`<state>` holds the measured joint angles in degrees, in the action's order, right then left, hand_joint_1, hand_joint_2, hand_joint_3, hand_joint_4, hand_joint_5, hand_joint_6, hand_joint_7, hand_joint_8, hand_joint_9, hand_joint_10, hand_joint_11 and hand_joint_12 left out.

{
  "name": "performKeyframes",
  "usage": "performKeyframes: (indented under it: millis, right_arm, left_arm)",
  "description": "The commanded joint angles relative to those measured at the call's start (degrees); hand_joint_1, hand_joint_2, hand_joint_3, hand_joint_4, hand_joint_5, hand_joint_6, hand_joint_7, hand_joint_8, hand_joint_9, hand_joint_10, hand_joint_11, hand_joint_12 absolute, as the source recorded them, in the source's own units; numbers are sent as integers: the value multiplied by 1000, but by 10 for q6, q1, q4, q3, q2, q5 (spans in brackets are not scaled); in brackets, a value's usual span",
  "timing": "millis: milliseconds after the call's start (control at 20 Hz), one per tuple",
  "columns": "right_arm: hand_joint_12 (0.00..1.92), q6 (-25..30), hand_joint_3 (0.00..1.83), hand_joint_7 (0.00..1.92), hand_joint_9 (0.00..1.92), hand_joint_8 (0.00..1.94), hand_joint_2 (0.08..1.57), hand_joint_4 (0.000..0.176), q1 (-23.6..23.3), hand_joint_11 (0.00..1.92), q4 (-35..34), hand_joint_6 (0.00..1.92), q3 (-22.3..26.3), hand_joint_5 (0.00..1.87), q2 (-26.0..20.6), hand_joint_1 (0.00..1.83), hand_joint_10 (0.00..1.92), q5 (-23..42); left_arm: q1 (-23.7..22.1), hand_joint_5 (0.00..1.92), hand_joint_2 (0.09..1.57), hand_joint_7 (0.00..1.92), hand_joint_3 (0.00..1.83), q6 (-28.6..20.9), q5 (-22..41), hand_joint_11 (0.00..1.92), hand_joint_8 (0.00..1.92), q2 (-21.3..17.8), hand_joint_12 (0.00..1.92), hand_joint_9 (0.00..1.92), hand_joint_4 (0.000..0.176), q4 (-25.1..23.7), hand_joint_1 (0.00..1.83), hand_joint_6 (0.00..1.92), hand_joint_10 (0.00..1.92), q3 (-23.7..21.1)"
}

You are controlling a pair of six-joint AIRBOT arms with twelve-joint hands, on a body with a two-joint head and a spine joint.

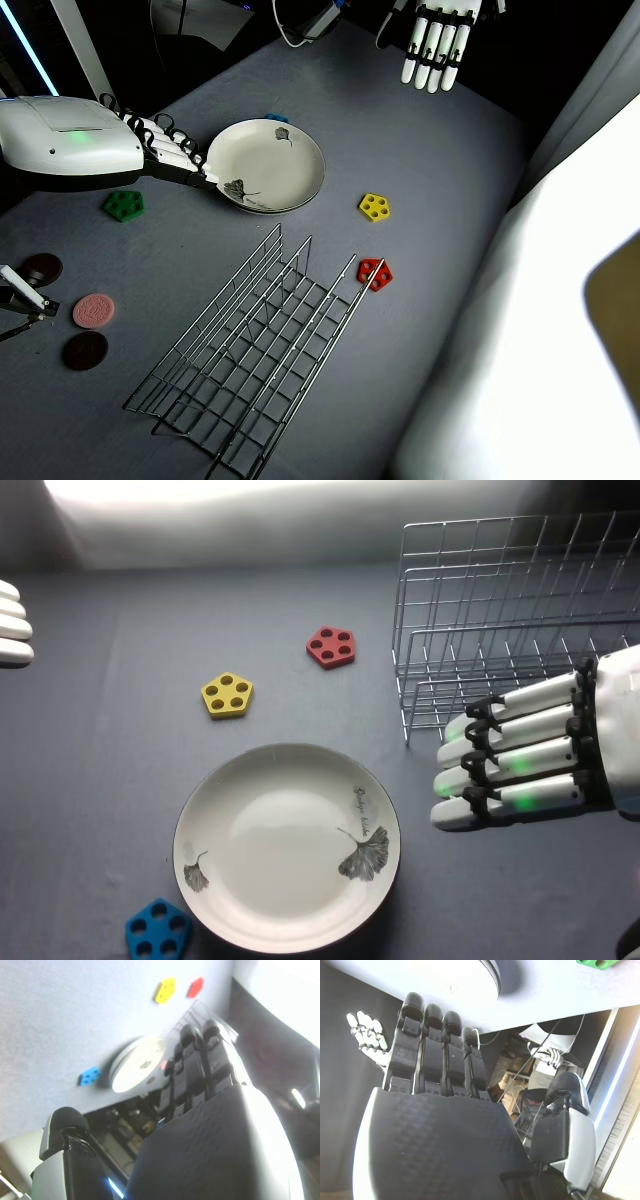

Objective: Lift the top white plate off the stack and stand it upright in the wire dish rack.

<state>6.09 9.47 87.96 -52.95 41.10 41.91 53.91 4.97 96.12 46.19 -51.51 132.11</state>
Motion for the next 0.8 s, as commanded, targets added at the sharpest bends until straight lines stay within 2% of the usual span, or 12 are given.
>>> performKeyframes:
  millis: [0, 100, 300, 400, 600, 750]
  right_arm:
    - [91, 0, 2, 115, 131, 1, 984, 0, -5, 110, -36, 0, 1, 88, -5, 0, 0, 22]
    - [84, 0, 0, 140, 147, 9, 984, 0, -5, 119, -36, 9, 1, 114, -4, 0, 6, 22]
    - [67, -1, 0, 115, 125, 2, 986, 0, -5, 104, -35, 1, 0, 96, -3, 0, 4, 22]
    - [68, -1, 1, 136, 141, 9, 991, 0, -5, 118, -32, 8, 1, 115, -2, 26, 9, 22]
    - [64, -1, 3, 147, 152, 8, 998, 0, -4, 127, -22, 5, 5, 120, 0, 0, 9, 22]
    - [63, 5, 5, 155, 160, 7, 1010, 0, -5, 149, -24, 7, 1, 137, 1, 17, 7, 22]
  left_arm:
    - [-9, 89, 975, 114, 1, 0, 32, 83, 0, -5, 183, 112, 0, 54, 72, 0, 3, -1]
    - [-9, 102, 981, 126, 3, -1, 32, 93, 4, -6, 177, 134, 0, 54, 27, 4, 8, 0]
    - [-9, 59, 982, 74, 1, -3, 32, 70, 0, -5, 152, 69, 0, 55, 76, 0, 1, 2]
    - [-10, 95, 980, 128, 0, -13, 32, 119, 3, -5, 144, 121, 0, 55, 27, 2, 4, 1]
    - [-11, 69, 981, 59, 0, -24, 32, 43, 0, -5, 96, 34, 0, 58, 64, 0, 0, 1]
    - [-10, 60, 981, 54, 0, -24, 32, 72, 8, -1, 102, 47, 0, 67, 54, 5, 13, 18]
